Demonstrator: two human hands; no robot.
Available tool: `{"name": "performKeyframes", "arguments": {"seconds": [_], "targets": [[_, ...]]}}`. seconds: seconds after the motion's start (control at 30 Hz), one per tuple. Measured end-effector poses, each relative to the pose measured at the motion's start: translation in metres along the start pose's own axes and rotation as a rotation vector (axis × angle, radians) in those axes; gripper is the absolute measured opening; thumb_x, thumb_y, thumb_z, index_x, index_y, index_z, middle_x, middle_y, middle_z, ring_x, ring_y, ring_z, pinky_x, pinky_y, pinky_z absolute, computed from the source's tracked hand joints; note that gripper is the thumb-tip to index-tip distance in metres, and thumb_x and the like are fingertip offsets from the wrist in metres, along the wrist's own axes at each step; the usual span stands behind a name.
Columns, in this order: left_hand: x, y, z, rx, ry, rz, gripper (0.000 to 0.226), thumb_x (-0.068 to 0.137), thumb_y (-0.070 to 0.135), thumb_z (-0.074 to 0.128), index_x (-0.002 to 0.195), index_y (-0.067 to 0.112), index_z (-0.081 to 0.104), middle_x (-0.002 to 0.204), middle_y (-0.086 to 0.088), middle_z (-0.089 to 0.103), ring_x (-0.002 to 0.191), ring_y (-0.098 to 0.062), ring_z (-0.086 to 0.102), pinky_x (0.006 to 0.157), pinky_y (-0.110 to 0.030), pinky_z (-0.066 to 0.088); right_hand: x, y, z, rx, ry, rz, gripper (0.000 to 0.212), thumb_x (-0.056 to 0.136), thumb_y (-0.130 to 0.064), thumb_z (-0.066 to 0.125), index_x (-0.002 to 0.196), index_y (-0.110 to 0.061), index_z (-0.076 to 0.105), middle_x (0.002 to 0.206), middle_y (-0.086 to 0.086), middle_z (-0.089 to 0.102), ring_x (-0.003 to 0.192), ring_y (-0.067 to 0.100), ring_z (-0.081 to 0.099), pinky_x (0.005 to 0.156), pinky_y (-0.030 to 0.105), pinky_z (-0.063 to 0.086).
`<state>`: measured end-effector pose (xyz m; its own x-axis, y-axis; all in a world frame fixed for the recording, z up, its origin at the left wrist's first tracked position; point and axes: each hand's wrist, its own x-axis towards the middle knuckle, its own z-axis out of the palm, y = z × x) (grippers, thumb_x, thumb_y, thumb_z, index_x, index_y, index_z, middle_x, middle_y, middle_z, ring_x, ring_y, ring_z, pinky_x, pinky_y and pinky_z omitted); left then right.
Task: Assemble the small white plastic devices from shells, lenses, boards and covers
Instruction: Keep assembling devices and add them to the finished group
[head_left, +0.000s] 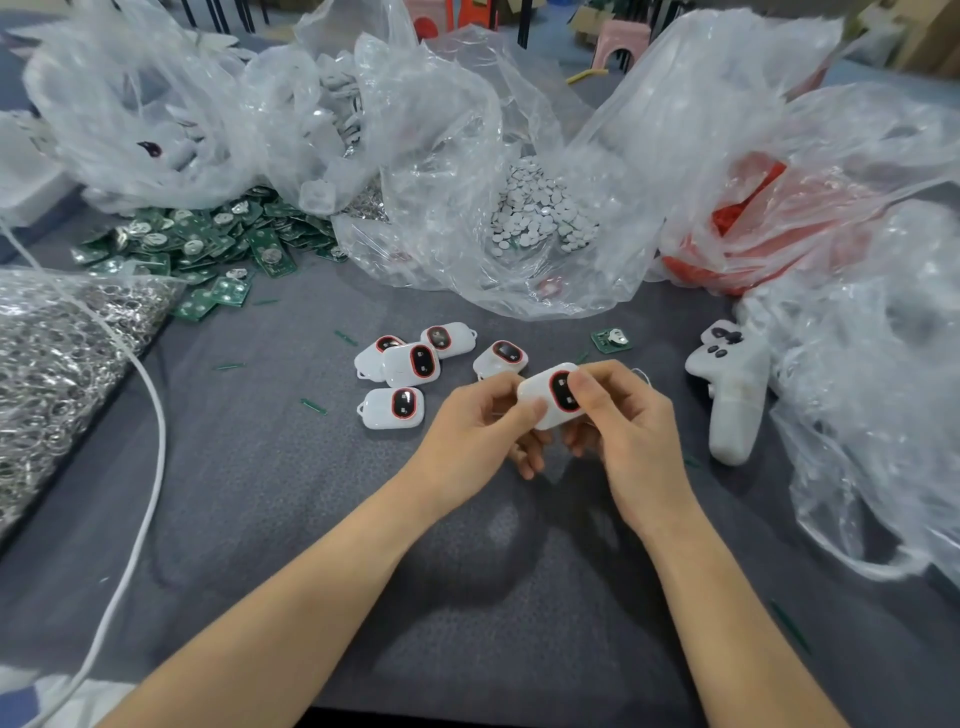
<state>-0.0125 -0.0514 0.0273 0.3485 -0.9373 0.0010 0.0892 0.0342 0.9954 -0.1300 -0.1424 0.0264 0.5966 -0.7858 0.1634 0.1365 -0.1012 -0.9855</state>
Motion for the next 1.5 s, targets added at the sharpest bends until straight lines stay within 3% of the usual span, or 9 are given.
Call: {"name": "performKeyframes", "arguments": {"seconds": [0.13,0.27,0.47,0.77,0.93,1.33,1.5], "targets": [[-0.0007,0.0012,-0.0033,0.043,-0.006,-0.014,0.014,0.097,0.002,0.048,0.084,0.003,0.054,0.068,-0.010,0.061,0.047,-0.016,0.057,0.044,-0.022,0.046,-0.0020,-0.0027,0.0003,-0.013,-0.064,-0.009,0.017,0.087,-0.029,0.061,0.078,-0.016,0.067,0.066,0.002,0.064,0.052,0.013,0.052,0.048,0.021,0.041],[-0.0012,0.0002,-0.0011,-0.036,0.003,-0.005,0.009,0.097,0.002,0.048,0.093,-0.003,0.055,0.072,-0.013,0.064,0.051,-0.019,0.060,0.049,-0.024,0.050,-0.0020,-0.0025,0.0022,0.100,-0.059,0.023,0.017,0.088,-0.028,0.059,0.079,-0.020,0.070,0.070,0.003,0.066,0.056,0.014,0.054,0.049,0.021,0.043],[-0.0008,-0.0001,0.0002,-0.131,0.030,0.012,0.007,0.095,0.005,0.052,0.099,-0.001,0.054,0.078,-0.009,0.069,0.057,-0.019,0.063,0.057,-0.026,0.054,-0.0009,0.0002,-0.0001,0.103,-0.064,0.038,0.015,0.080,-0.019,0.066,0.090,-0.025,0.075,0.088,0.002,0.072,0.082,0.017,0.065,0.072,0.028,0.053],[-0.0026,0.0002,0.0014,0.045,-0.012,0.002,0.010,0.095,0.001,0.053,0.101,-0.007,0.051,0.081,-0.010,0.072,0.058,-0.023,0.066,0.057,-0.026,0.054,-0.0038,-0.0022,0.0009,-0.040,-0.028,-0.031,0.014,0.081,-0.013,0.061,0.090,-0.017,0.071,0.078,-0.006,0.071,0.072,0.003,0.064,0.063,0.016,0.050],[-0.0025,0.0004,0.0009,0.053,-0.020,0.002,0.002,0.095,0.001,0.052,0.097,0.003,0.052,0.079,-0.008,0.073,0.056,-0.022,0.066,0.055,-0.026,0.054,-0.0041,-0.0010,-0.0003,-0.056,-0.040,-0.036,0.014,0.082,-0.015,0.061,0.091,-0.018,0.070,0.080,-0.007,0.071,0.072,0.003,0.064,0.062,0.015,0.050],[-0.0039,-0.0080,0.0040,0.215,-0.016,0.110,0.003,0.092,0.003,0.058,0.095,0.004,0.058,0.071,0.003,0.071,0.060,-0.019,0.069,0.056,-0.023,0.053,-0.0035,-0.0006,0.0044,-0.134,0.016,-0.040,0.007,0.074,-0.015,0.065,0.081,-0.017,0.066,0.068,-0.011,0.064,0.062,0.004,0.056,0.056,0.019,0.048],[-0.0023,-0.0077,0.0027,0.197,0.009,0.099,0.007,0.092,0.002,0.056,0.092,0.009,0.058,0.072,0.002,0.071,0.060,-0.020,0.069,0.057,-0.024,0.054,-0.0048,-0.0009,0.0028,-0.115,-0.032,-0.041,0.011,0.084,-0.007,0.069,0.088,-0.016,0.067,0.074,-0.010,0.066,0.069,0.004,0.060,0.062,0.020,0.051]]}}
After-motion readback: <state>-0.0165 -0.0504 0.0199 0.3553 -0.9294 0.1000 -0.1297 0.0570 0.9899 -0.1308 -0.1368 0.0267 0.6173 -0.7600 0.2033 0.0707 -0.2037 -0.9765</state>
